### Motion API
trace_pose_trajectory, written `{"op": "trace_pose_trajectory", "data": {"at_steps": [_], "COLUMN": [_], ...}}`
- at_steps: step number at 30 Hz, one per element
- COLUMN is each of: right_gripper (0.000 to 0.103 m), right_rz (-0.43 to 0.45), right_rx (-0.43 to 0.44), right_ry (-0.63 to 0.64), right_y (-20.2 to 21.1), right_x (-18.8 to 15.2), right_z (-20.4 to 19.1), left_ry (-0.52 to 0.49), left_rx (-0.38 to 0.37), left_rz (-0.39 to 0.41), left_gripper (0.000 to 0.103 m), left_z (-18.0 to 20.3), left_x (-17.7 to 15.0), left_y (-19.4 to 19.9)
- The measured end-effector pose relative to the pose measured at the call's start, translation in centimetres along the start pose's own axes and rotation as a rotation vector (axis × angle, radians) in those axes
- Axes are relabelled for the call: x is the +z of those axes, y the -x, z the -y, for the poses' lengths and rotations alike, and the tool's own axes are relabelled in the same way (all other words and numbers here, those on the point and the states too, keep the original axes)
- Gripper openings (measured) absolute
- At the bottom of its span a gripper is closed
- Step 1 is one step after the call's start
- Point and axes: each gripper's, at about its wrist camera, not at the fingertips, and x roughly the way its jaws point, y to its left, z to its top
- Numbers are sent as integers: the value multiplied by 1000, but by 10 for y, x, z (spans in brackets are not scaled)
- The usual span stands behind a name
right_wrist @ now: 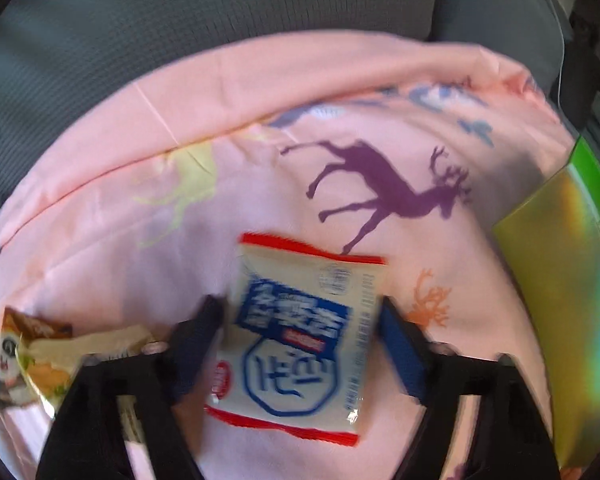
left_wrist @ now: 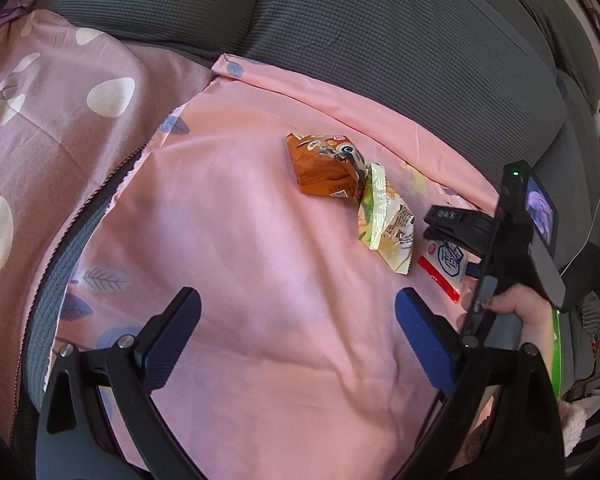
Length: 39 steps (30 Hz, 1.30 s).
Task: Organize snacks
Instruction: 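Move the right gripper to the white-and-blue biscuit packet and grasp it, then lift the biscuit packet with the right gripper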
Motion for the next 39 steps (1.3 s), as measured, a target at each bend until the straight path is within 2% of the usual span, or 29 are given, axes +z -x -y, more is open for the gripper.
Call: {"op": "trace_pose_trajectory", "data": {"at_steps": [4,8,14,16,19,24,26,29,32,33,36,37,39], "right_gripper": [67,67,67,67,67,74,74,74,73,70,61,60,59], "right_rz": [-3,-33,-55,-68,-59,6,18,-18,-71,-77,-119,-137,-160], "right_rx": [86,223,382,428,451,458,501,600,628,637,646,647,638], "right_ry": [88,185,450,525,573,497,439,316,257,250,237,234,238], "right_y": [8,31,73,76,86,102,105,100,95,93,86,81,73], "right_x": [-14,-34,-89,-105,-123,-114,-103,-93,-91,-92,-96,-97,-100], "right_z": [5,16,19,21,21,40,55,74,86,87,84,82,79], "left_ry": [4,5,20,26,22,2,-19,-79,-156,-163,-186,-188,-193], "left_rx": [5,8,14,17,20,12,-6,-80,-138,-150,-192,-196,-188], "left_rz": [-4,-4,-8,-9,-15,-51,-81,-132,-212,-232,-321,-338,-351], "left_gripper": [98,98,98,98,98,97,97,94,79,70,62,55,50], "left_z": [-1,-2,-5,-7,-6,2,9,25,47,50,63,65,70], "left_x": [1,1,1,1,0,-6,-10,-18,-31,-35,-46,-48,-54], "left_y": [-2,-1,0,0,-1,-4,-6,-7,-13,-16,-31,-35,-42]}}
